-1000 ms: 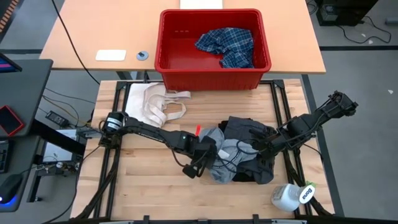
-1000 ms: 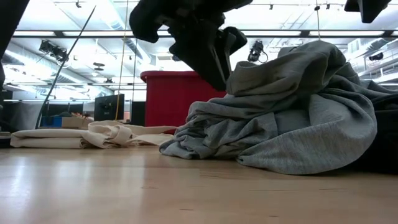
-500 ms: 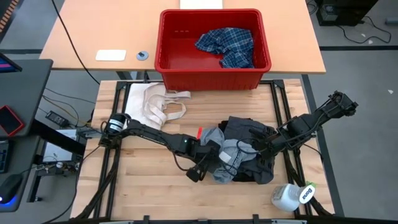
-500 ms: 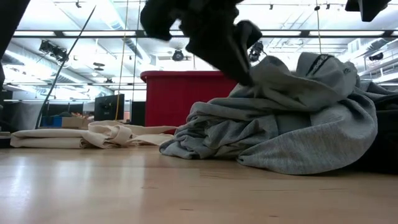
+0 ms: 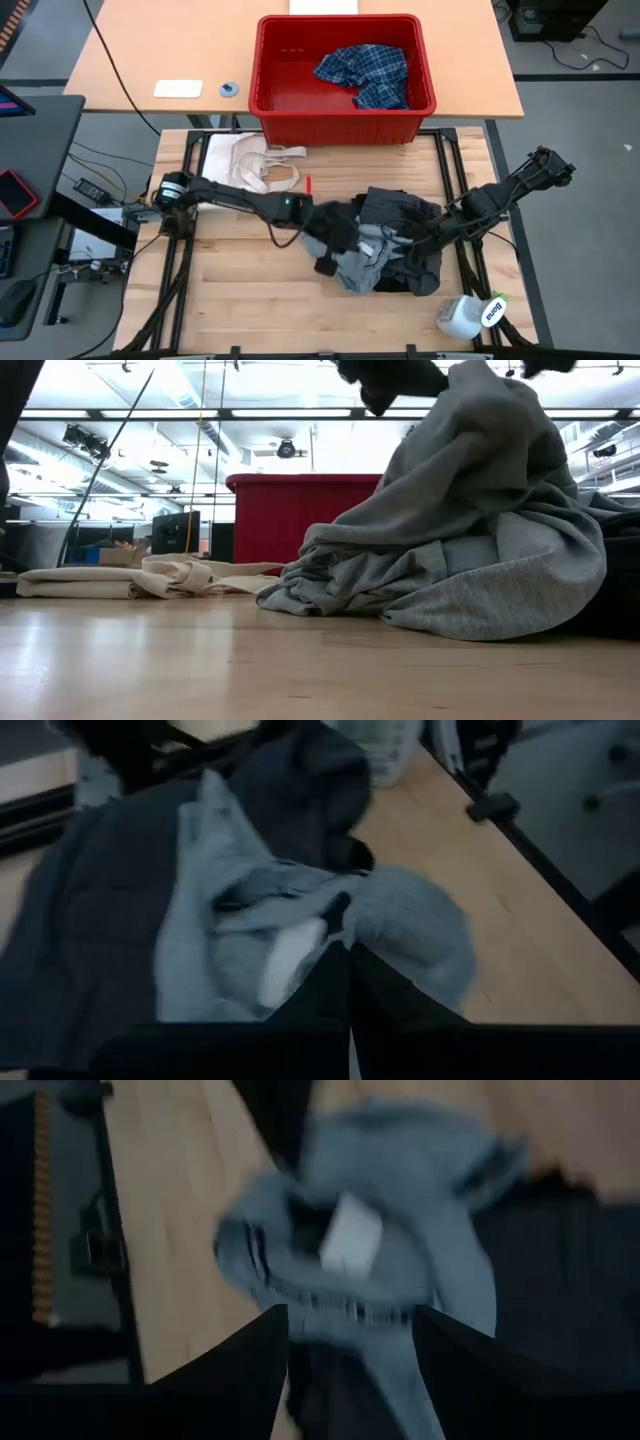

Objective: Fold Laundry from Bin
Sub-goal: Fold the gray shirt

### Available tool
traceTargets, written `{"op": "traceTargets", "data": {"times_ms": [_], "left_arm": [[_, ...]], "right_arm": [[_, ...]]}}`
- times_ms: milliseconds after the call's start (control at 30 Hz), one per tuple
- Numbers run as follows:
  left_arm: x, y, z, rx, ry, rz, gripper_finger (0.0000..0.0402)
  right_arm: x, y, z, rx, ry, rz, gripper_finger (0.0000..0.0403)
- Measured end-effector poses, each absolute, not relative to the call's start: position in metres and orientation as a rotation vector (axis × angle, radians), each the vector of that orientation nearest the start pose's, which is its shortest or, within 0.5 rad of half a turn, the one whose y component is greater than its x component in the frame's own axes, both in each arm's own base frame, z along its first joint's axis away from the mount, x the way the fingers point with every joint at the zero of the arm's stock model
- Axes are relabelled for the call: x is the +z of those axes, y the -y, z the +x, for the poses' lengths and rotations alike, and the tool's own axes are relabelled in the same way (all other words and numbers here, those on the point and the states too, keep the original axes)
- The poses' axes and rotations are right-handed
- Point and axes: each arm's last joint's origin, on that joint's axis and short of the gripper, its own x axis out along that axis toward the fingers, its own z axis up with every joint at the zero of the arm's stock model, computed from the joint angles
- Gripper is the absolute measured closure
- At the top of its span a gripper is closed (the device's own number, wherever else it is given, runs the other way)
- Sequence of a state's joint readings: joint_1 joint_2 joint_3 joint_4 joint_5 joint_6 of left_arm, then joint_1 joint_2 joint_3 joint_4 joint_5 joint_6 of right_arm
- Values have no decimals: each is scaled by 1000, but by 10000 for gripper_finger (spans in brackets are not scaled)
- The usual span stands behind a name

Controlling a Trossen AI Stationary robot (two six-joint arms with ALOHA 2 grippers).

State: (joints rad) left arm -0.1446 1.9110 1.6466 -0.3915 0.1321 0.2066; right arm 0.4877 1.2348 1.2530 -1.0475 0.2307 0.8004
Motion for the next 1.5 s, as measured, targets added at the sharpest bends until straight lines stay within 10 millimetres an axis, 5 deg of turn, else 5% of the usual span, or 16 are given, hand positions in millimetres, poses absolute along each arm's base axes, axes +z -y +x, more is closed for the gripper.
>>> {"op": "traceTargets", "data": {"times_ms": [200, 567, 733, 967, 1333, 1500], "left_arm": [[287, 45, 436, -321, -627, 72, 400], [288, 47, 436, -310, -617, 38, 401], [301, 46, 432, -301, -581, 28, 401], [310, 44, 426, -277, -575, -39, 396], [309, 45, 427, -331, -574, -54, 257], [290, 48, 437, -412, -605, -55, 199]], "right_arm": [[325, -104, 231, -228, -885, 323, 176], [302, -103, 263, -164, -978, 384, 157], [298, -103, 267, -182, -973, 347, 228], [298, -106, 265, -179, -985, 355, 388], [307, -126, 240, 82, -1160, 481, 396], [304, -134, 233, 126, -1249, 520, 398]]}}
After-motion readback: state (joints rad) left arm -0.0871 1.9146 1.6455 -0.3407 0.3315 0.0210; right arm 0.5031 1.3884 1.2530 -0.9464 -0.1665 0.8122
